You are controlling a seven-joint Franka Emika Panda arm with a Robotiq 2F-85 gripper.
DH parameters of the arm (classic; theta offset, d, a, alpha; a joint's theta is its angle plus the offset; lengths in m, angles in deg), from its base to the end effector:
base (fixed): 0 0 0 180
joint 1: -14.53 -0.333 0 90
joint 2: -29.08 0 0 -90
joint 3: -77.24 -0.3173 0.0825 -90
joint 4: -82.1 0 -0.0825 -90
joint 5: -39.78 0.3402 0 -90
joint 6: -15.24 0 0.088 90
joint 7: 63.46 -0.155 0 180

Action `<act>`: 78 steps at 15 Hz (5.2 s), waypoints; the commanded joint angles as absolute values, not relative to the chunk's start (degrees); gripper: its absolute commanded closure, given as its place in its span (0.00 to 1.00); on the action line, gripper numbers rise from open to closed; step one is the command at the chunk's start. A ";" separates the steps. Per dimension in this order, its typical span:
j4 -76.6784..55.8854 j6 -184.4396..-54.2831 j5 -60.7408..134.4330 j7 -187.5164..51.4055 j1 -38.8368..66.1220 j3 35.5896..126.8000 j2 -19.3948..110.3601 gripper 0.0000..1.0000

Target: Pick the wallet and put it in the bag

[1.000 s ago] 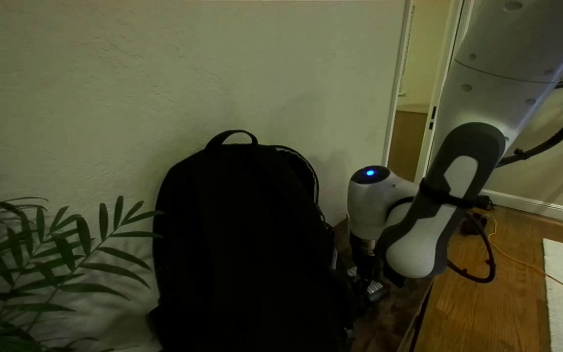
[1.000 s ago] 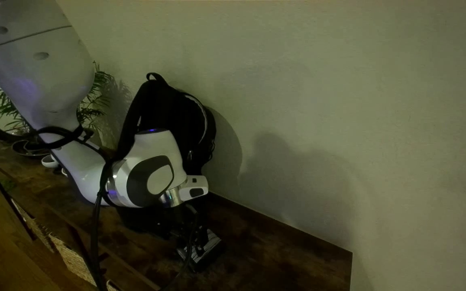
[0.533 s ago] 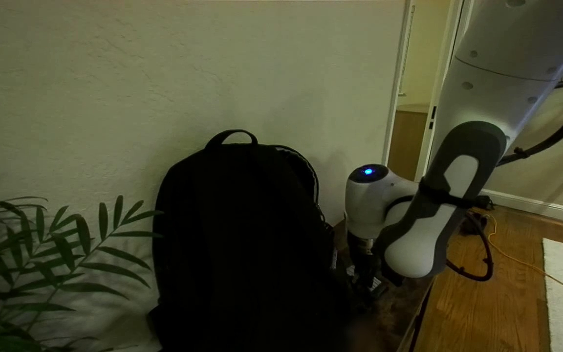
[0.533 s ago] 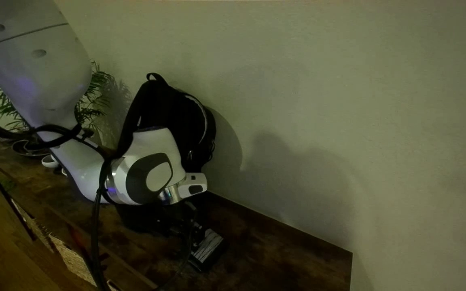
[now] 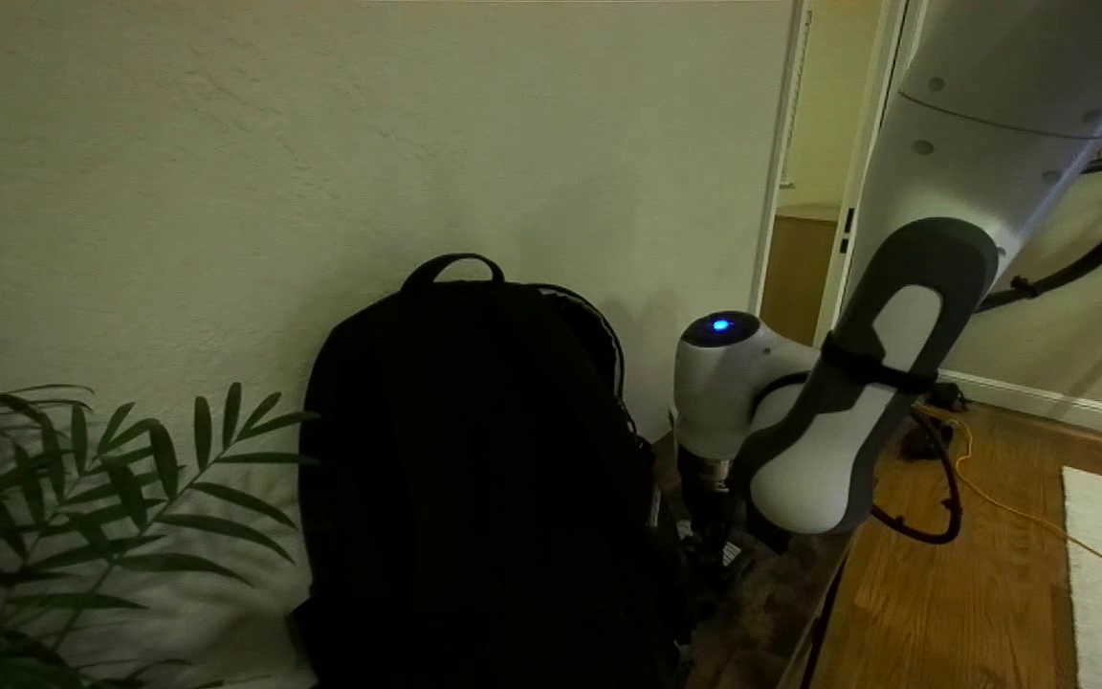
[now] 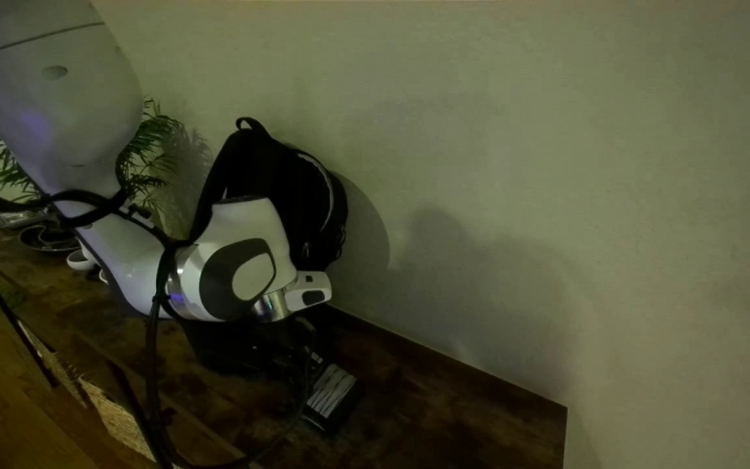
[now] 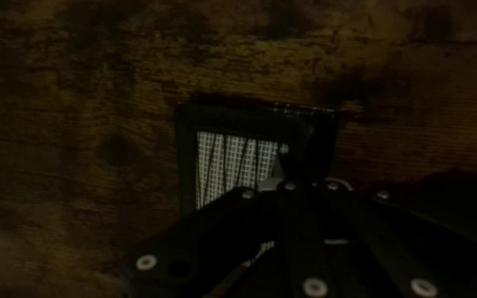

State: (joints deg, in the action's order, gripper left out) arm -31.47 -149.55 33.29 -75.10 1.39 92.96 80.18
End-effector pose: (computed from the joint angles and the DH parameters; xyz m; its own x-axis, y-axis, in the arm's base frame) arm 0.5648 -0.0310 0.0234 0.9985 -0.0320 0.0443 -0.0416 -0.9707 0.2366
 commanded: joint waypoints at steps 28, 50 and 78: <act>-28.61 -135.26 51.80 -33.92 43.87 62.64 73.38 0.96; -28.43 -134.50 41.80 -38.77 31.66 74.23 69.94 0.00; -36.89 -144.56 27.05 -68.31 8.50 89.38 67.39 0.00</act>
State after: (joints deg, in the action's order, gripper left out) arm -35.37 -142.74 28.14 -65.07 9.89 87.88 67.49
